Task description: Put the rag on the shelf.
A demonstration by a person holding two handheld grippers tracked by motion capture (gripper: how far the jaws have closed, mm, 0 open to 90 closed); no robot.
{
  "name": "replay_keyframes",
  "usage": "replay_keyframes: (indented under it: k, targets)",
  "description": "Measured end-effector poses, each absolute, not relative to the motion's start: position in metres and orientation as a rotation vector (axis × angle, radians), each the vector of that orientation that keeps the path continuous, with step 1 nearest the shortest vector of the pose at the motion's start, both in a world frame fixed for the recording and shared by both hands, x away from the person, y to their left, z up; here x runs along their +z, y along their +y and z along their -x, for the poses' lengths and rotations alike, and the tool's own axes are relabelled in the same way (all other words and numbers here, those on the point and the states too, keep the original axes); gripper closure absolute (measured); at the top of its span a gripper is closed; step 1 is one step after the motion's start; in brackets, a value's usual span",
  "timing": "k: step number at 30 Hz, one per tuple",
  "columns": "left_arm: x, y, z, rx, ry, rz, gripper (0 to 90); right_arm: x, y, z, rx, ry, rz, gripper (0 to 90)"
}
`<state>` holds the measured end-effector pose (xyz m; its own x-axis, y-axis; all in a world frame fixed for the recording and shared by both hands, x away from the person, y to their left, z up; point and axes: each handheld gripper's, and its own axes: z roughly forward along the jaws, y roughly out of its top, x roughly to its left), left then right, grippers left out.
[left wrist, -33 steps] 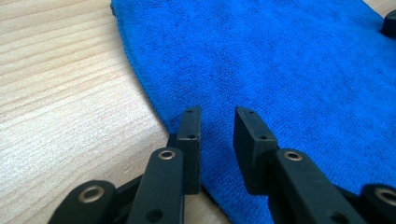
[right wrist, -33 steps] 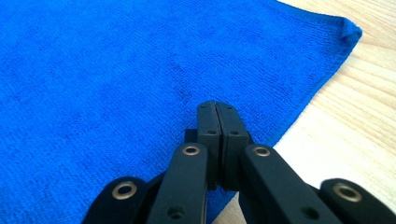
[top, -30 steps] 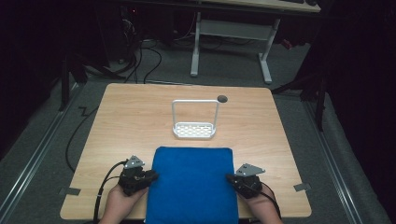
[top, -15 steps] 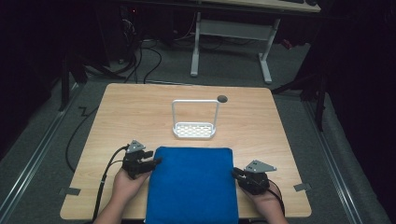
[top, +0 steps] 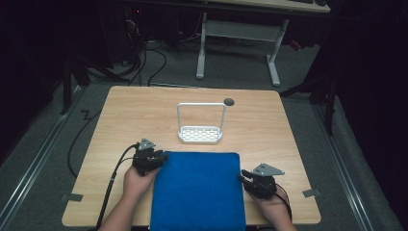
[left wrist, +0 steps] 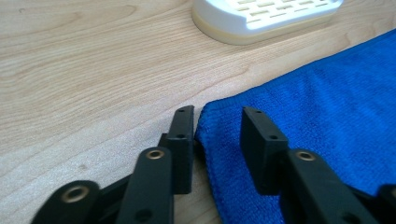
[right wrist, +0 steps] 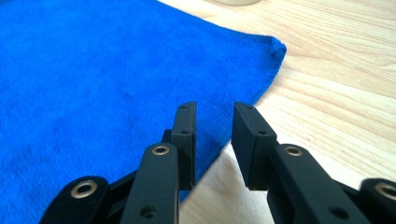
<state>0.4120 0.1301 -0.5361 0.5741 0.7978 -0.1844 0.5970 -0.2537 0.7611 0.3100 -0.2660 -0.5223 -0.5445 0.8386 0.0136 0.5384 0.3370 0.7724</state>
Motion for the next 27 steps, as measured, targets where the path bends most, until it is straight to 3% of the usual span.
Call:
replay_keyframes:
  k: [3,9,14,22,27]
  targets:
    - [-0.537,0.132,-0.413,0.277,1.135,-1.946,73.1,-0.521,-0.265,-0.315,1.07,2.198,-1.238,70.5]
    - [-0.537,0.13,-0.411,0.286,1.125,-1.965,84.2,-0.518,-0.263,-0.34,1.055,2.139,-1.332,59.8]
    - [-0.536,0.13,-0.41,0.295,1.122,-1.977,86.7,-0.518,-0.262,-0.359,1.034,2.105,-1.386,54.7]
    - [-0.536,0.132,-0.411,0.284,1.121,-1.976,87.5,-0.527,-0.249,-0.392,0.959,2.123,-1.451,56.3]
    - [-0.536,0.132,-0.41,0.282,1.126,-1.971,87.5,-0.531,-0.24,-0.384,0.932,2.1,-1.394,69.4]
